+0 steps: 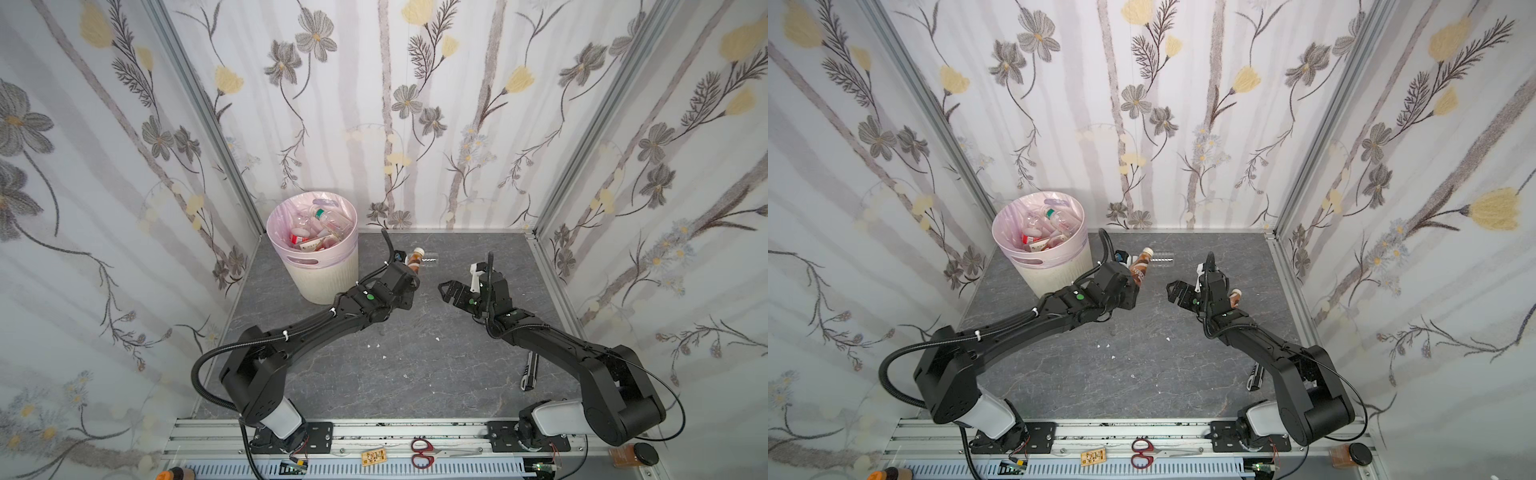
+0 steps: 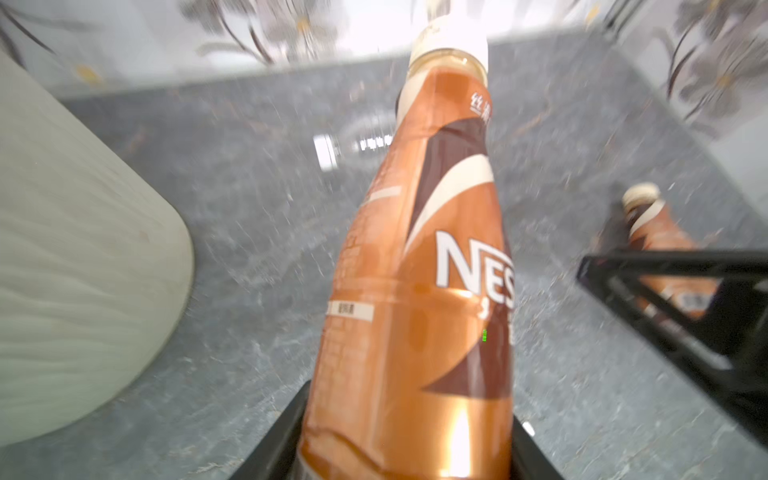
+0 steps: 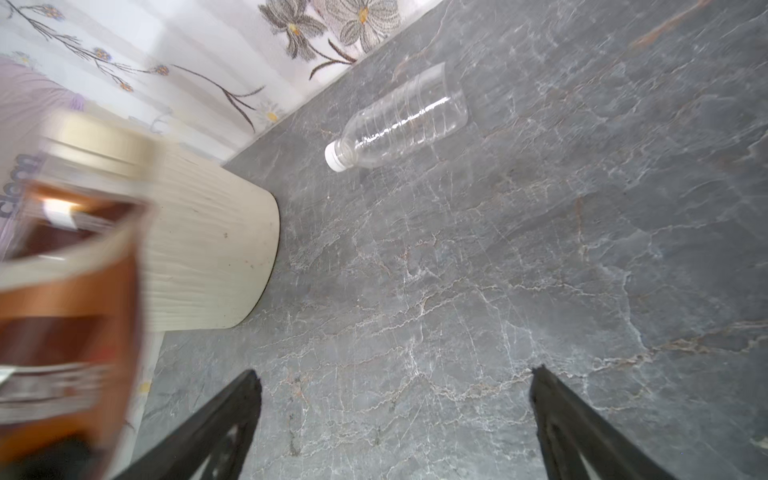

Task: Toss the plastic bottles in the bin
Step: 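Carry the Nescafe bottle up over the bin with the left gripper, then open the left gripper to drop the Nescafe bottle into the bin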

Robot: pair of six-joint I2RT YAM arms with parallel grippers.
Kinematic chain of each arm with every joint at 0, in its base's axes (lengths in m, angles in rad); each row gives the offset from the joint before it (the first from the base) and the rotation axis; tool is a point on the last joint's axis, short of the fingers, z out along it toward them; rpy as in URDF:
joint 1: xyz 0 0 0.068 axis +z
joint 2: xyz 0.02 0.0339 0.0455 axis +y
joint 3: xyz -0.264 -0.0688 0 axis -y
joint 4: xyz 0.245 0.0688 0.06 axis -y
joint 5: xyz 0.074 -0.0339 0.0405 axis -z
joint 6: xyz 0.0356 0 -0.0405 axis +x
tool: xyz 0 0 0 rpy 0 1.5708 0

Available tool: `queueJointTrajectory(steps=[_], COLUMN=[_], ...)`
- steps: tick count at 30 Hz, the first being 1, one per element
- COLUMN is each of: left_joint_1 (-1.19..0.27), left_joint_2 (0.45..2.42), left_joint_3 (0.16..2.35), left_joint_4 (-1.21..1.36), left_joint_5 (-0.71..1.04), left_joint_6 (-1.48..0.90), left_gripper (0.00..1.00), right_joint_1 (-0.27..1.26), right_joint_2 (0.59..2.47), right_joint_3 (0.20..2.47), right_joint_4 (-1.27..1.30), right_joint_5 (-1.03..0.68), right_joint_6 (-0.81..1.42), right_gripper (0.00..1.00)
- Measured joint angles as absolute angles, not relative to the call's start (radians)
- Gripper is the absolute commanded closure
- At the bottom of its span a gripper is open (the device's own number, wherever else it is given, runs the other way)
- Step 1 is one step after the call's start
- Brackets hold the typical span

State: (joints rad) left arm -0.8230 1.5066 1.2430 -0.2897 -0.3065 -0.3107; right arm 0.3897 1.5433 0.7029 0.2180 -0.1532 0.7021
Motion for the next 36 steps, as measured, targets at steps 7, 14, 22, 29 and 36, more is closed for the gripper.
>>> queueJointTrajectory(steps=[7,14,22,29,36], left_joint_1=[-0.823,-0.808,-0.682,-0.319,-0.355], left_joint_2=[1.169,0.895,0.896,1.181,1.071], left_joint_3=[1.3,1.244,1.174,1.323,1.299], left_joint_4=[-0.2,0.06,0.246,-0.099,-0.1], left_joint_5=[-0.495,-0.631,-0.702,-0.422,-0.282], left_joint_6=[-0.201,-0.034,0.062,-0.242,-0.3], left_gripper=[0.42,0.39,0.3,0.0,0.0], right_joint_1=[0.388,0.389,0.39,0.392,0.392], right_joint_2=[1.546,1.546,1.546,1.53,1.521], right_joint_3=[0.703,0.703,0.702,0.676,0.664], right_joint_4=[0.212,0.213,0.216,0.221,0.225], right_joint_5=[-0.155,-0.162,-0.178,-0.187,-0.184], right_joint_6=[0.695,0.695,0.7,0.714,0.714], right_gripper=[0.0,0.0,0.0,0.0,0.0])
